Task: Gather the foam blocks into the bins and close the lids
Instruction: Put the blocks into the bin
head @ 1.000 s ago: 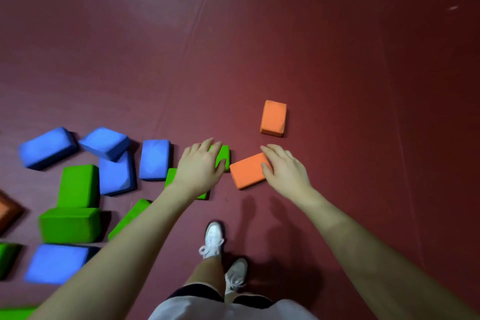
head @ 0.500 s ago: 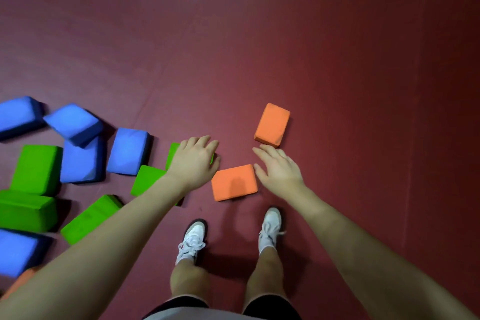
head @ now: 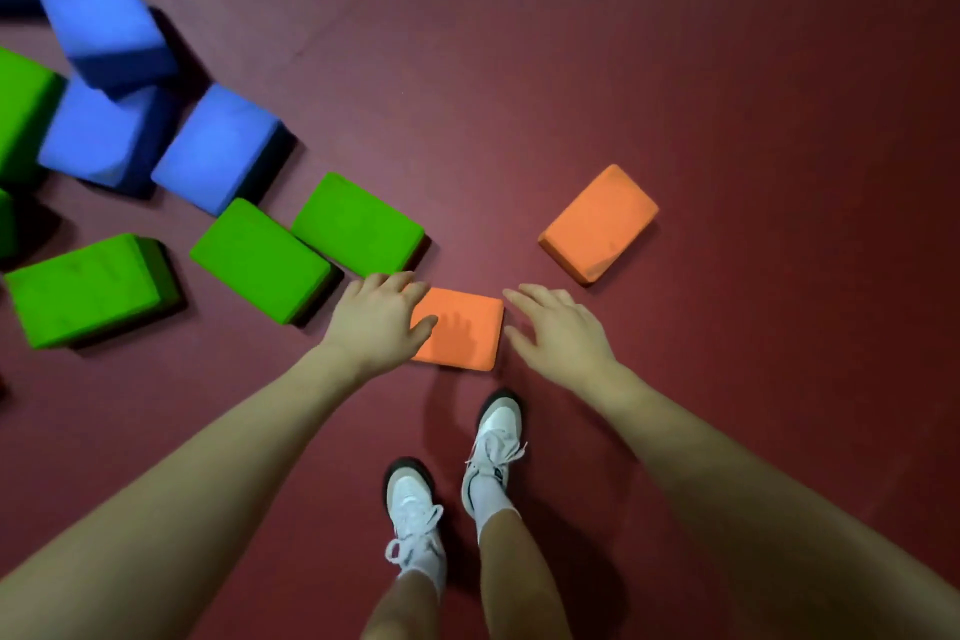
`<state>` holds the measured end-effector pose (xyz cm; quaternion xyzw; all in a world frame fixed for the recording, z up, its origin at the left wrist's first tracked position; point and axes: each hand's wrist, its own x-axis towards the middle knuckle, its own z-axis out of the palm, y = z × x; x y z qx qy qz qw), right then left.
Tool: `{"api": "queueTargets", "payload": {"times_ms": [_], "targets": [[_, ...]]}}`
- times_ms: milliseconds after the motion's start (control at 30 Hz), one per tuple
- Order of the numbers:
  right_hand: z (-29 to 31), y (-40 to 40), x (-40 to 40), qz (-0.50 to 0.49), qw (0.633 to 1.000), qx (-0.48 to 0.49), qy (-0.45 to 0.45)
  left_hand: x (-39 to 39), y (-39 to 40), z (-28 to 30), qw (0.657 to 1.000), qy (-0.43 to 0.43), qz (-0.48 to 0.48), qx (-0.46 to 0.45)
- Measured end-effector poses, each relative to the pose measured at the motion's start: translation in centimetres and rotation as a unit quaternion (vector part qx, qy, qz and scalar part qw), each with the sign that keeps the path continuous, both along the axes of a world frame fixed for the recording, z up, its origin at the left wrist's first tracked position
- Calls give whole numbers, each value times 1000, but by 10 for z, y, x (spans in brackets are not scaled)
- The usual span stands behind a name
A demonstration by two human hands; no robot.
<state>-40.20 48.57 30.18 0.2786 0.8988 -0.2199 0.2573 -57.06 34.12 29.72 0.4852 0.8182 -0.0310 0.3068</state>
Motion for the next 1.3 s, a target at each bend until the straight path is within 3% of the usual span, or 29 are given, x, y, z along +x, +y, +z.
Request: {"api": "queueTargets", "payload": {"times_ms": [167, 367, 567, 667, 800, 933, 1167, 1300], "targets": [[-123, -20, 24, 33, 998, -36, -38, 30, -18, -122, 999, 14, -19, -34], [-264, -39, 34, 23, 997, -46, -61, 51, -37, -260, 996, -18, 41, -83], [-349, -56, 41, 11, 996, -29, -81, 61, -45, -339, 987, 19, 56, -149], [-364, -62, 46, -12, 997, -25, -71, 60, -51, -356, 988, 15, 77, -133], [-368, -61, 49, -22, 998, -44, -38, 56, -62, -363, 995, 68, 32, -71], [-359, -52, 46, -8, 998, -64, -2, 47, -71, -367, 992, 124, -7, 38], [-336, -23, 24, -54, 993, 35, 101, 24, -24, -345, 983, 135, 30, 121], [-331, -5, 2, -96, 988, 54, 111, 4, -12, -345, 960, 174, -73, 208]]}}
